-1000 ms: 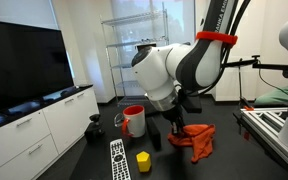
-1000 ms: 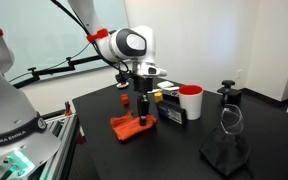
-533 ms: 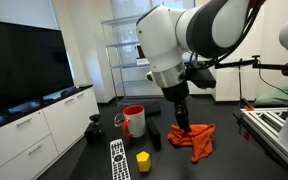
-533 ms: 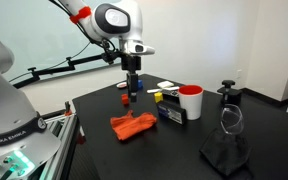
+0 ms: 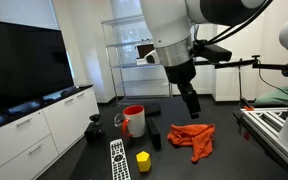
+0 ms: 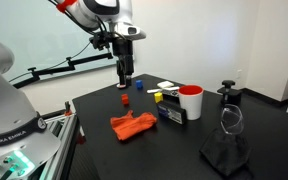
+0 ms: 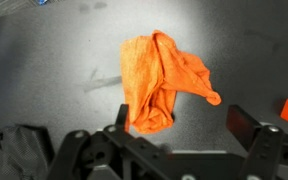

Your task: Use the orange towel to wipe the tabletop.

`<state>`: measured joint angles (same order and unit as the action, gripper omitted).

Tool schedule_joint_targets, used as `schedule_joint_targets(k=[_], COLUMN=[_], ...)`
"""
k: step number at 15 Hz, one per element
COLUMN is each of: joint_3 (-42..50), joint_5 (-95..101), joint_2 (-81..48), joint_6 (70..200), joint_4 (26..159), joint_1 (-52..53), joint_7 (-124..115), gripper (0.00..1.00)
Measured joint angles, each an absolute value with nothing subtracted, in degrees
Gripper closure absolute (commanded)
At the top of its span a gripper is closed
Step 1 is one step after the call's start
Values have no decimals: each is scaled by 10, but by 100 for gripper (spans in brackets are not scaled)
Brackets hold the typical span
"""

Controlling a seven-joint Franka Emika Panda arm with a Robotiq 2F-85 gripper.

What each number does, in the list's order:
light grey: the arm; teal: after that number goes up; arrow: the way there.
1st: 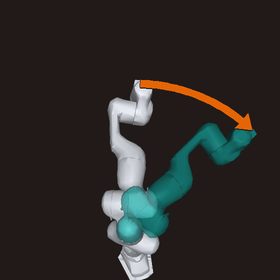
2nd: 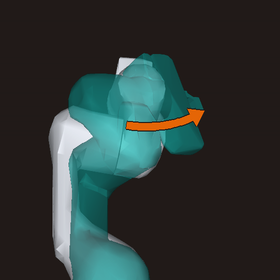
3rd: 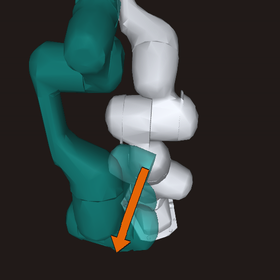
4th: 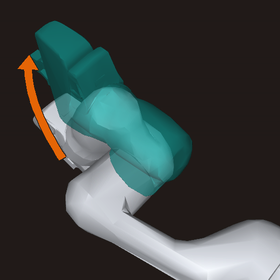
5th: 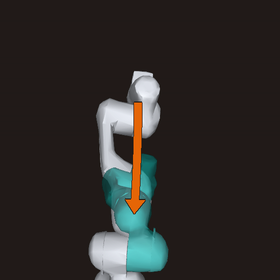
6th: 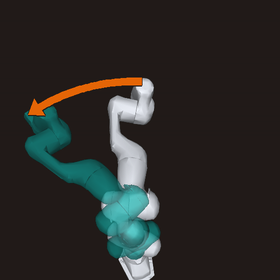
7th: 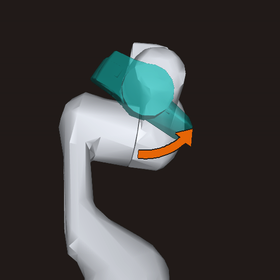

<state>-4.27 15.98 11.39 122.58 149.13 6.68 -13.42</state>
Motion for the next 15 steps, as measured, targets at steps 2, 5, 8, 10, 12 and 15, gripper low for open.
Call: schedule_joint_targets(k=[2, 5, 8, 10, 12, 15], joint_3=[-42, -42, -43, -42, -43, -43], joint_5=[160, 160, 160, 160, 159, 158], joint_2=[115, 115, 115, 115, 115, 115], joint_6=[1219, 1211, 1206, 1205, 1205, 1205], joint_4=[1491, 1490, 1489, 1489, 1489, 1489], joint_1=[66, 65, 65, 65, 65, 65], joint_7=[-114, -93, -83, -79, -78, -75], gripper=[0, 0, 0, 0, 0, 0])
